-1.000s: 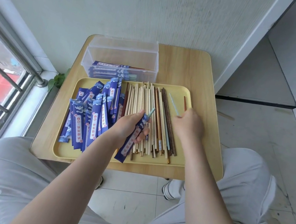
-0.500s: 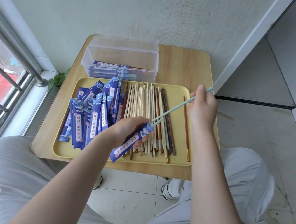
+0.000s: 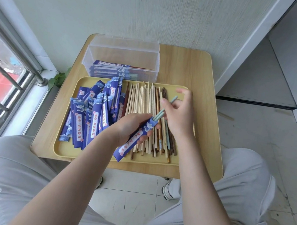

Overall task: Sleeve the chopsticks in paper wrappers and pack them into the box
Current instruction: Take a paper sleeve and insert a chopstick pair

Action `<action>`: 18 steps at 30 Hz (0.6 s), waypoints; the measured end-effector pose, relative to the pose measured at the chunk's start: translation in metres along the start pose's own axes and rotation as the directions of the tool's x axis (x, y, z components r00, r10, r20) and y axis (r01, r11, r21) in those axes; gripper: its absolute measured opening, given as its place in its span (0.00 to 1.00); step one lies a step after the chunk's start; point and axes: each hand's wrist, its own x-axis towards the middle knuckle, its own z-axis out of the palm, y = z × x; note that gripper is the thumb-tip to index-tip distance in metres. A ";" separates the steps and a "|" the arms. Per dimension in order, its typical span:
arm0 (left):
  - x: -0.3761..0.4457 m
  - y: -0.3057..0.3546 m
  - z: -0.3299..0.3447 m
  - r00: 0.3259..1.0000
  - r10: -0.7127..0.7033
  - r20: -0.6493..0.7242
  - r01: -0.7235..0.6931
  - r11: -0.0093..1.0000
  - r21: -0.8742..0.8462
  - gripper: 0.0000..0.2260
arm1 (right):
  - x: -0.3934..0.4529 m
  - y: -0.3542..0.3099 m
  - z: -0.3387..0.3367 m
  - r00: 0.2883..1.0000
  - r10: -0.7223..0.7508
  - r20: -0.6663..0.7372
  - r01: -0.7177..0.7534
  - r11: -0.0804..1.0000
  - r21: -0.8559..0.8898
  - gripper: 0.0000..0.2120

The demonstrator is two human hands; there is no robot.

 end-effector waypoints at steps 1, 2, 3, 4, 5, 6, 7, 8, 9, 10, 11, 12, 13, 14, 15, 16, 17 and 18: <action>0.001 0.001 0.000 1.000 0.010 -0.028 -0.010 1.000 -0.016 0.20 | -0.001 0.001 0.004 1.000 -0.021 0.020 0.022 0.999 -0.039 0.10; 0.002 0.003 0.000 0.998 0.023 -0.058 -0.025 0.999 -0.038 0.19 | -0.002 0.001 0.007 0.998 -0.027 0.052 0.030 0.998 -0.064 0.07; 0.003 0.005 0.000 0.996 0.035 -0.088 -0.040 0.997 -0.061 0.18 | -0.004 0.001 0.011 0.996 -0.021 0.087 0.029 0.995 -0.091 0.09; 0.003 0.008 0.000 0.992 0.039 -0.117 -0.049 0.996 -0.079 0.17 | -0.007 0.000 0.014 0.992 -0.013 0.123 0.026 0.994 -0.106 0.12; 0.004 0.012 -0.002 0.989 0.038 -0.142 -0.051 0.995 -0.089 0.16 | -0.010 -0.001 0.017 0.988 -0.004 0.154 0.021 0.994 -0.108 0.14; 0.003 0.015 -0.004 0.986 0.034 -0.161 -0.048 0.995 -0.084 0.15 | -0.011 -0.001 0.019 0.984 0.003 0.181 0.012 0.996 -0.083 0.15; 0.003 0.018 -0.005 0.983 0.032 -0.179 -0.045 0.997 -0.066 0.16 | -0.012 -0.003 0.020 0.979 0.010 0.203 0.001 0.998 -0.055 0.15; 0.002 0.020 -0.007 0.979 0.030 -0.202 -0.038 0.999 -0.033 0.16 | -0.010 -0.003 0.019 0.974 0.020 0.225 -0.011 0.999 -0.040 0.14; 0.002 0.023 -0.008 0.971 0.030 -0.237 -0.027 1.000 0.016 0.17 | -0.007 -0.004 0.017 0.969 0.032 0.246 -0.024 0.999 -0.038 0.13; 0.001 0.025 -0.009 0.959 0.039 -0.279 -0.017 0.997 0.080 0.17 | -0.005 -0.005 0.014 0.962 0.051 0.267 -0.042 0.998 -0.042 0.12; 0.000 0.029 -0.010 0.946 0.060 -0.319 -0.011 0.988 0.155 0.17 | -0.002 -0.007 0.013 0.953 0.079 0.293 -0.071 0.997 -0.038 0.10; 0.000 0.033 -0.012 0.934 0.090 -0.346 -0.004 0.971 0.240 0.17 | 0.001 -0.010 0.011 0.939 0.112 0.324 -0.112 0.994 -0.017 0.09; 0.000 0.040 -0.013 0.924 0.117 -0.365 0.010 0.945 0.328 0.17 | 0.004 -0.013 0.010 0.921 0.148 0.360 -0.165 0.986 0.017 0.08; 0.000 0.047 -0.014 0.914 0.140 -0.381 0.029 0.913 0.406 0.16 | 0.007 -0.017 0.010 0.901 0.178 0.396 -0.220 0.973 0.063 0.07; 0.001 0.057 -0.016 0.901 0.168 -0.399 0.045 0.880 0.473 0.16 | 0.012 -0.021 0.011 0.884 0.199 0.424 -0.266 0.958 0.105 0.05; 0.002 0.065 -0.018 0.880 0.215 -0.423 0.054 0.839 0.541 0.16 | 0.018 -0.024 0.012 0.873 0.213 0.438 -0.304 0.941 0.150 0.04; 0.004 0.072 -0.022 0.834 0.303 -0.460 0.054 0.786 0.615 0.16 | 0.025 -0.028 0.014 0.874 0.223 0.433 -0.333 0.922 0.197 0.04; 0.006 0.077 -0.027 0.746 0.432 -0.507 0.053 0.720 0.692 0.15 | 0.032 -0.030 0.015 0.885 0.238 0.401 -0.355 0.902 0.248 0.04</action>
